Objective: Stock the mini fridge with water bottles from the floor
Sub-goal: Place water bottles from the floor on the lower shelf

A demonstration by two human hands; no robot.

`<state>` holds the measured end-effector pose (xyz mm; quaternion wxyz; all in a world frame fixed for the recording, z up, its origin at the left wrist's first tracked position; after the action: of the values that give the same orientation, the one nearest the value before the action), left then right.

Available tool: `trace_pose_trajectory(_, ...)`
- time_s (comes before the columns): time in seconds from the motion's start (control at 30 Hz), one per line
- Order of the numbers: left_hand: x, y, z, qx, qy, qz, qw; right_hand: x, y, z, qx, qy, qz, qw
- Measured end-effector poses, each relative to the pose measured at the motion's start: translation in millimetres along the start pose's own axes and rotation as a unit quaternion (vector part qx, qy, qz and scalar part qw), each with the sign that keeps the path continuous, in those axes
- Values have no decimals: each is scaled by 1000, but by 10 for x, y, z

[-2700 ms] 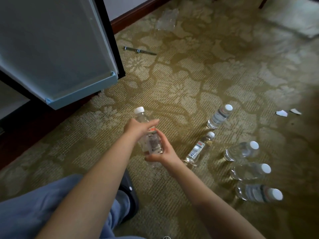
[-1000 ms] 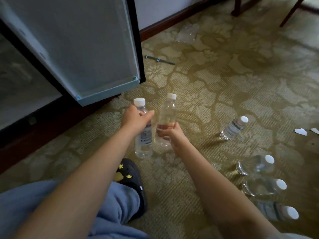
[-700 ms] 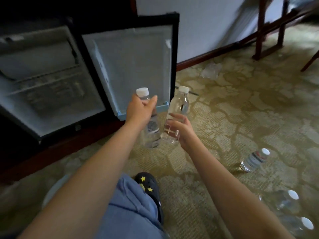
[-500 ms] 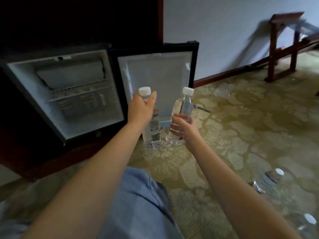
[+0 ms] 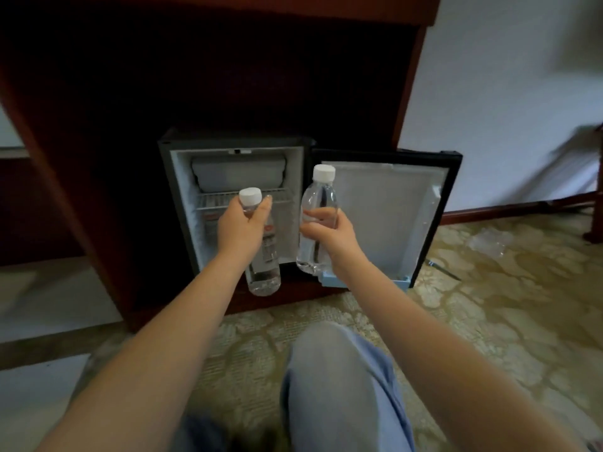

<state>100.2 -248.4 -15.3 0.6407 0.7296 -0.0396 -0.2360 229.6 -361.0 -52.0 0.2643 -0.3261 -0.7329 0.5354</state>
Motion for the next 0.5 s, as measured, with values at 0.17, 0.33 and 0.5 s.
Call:
trace_pose_trajectory(0.17,-335,-301,-273,-35,41,-10,999,525,224,-223,12,-45,66,997)
trace_pose_trajectory(0.33,-560,-806,-570,-80,65,-5,995,747,668,-328,63,-60,69,994)
trace_pose_trajectory(0.5,-521,-1215,-805,-119,87,3,989,766,873,-500,57,-75,135,986)
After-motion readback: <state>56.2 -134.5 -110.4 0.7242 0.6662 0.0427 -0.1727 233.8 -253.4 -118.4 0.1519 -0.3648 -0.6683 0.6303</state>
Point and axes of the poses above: each hand's wrist, its own z-axis away from the middle knuckle, its own x-axis out of the palm, y = z × x, the point moved 4 cm from there along -z, towards the middle knuckle, and after that the axes turned 13 degrees about -x, right-handed, at the moved point
